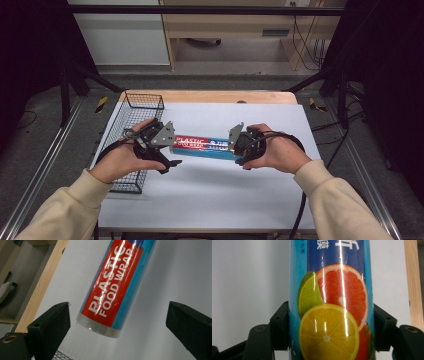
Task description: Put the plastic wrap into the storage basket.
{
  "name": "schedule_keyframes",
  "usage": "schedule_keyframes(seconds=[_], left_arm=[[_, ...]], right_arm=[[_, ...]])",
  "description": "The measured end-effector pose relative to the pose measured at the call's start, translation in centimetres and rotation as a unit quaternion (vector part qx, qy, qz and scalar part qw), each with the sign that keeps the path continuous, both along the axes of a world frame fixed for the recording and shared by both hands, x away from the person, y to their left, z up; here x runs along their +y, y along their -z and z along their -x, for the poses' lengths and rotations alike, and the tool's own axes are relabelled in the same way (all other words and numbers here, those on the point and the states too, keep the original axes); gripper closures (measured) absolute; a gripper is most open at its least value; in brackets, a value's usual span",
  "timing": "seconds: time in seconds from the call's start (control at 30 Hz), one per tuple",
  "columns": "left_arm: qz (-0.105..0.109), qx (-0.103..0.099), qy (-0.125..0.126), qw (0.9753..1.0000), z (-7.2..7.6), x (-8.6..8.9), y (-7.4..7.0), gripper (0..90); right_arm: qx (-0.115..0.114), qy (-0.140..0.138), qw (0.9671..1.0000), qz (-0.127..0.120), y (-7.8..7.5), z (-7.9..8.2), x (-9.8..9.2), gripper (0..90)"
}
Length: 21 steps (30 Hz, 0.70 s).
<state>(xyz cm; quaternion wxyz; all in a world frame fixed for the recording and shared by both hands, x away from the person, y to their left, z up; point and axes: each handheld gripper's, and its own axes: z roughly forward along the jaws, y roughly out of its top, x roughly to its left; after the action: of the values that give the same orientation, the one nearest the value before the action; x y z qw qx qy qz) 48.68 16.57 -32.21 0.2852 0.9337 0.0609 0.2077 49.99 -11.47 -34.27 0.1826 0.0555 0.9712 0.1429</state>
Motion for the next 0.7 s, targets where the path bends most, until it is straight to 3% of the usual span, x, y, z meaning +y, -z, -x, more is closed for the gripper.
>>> schedule_keyframes(seconds=[0.13, 0.53, 0.7], left_arm=[[-0.016, -0.018, 0.011, 0.9996, 0.0, -0.1, -0.3, 5.5], [-0.034, -0.017, 0.043, 0.9983, -0.7, -0.9, -0.1, 8.8], [-0.045, -0.01, 0.058, 0.9973, -1.0, -1.4, -0.2, 13.0]], right_arm=[[-0.006, -0.011, 0.9999, 0.005, -0.4, -0.2, 0.8, 32.4], [-0.024, -0.046, 0.9984, 0.022, -1.9, 0.0, 2.5, 32.4], [-0.024, -0.057, 0.9979, 0.016, -2.4, 0.2, 2.9, 32.4]])
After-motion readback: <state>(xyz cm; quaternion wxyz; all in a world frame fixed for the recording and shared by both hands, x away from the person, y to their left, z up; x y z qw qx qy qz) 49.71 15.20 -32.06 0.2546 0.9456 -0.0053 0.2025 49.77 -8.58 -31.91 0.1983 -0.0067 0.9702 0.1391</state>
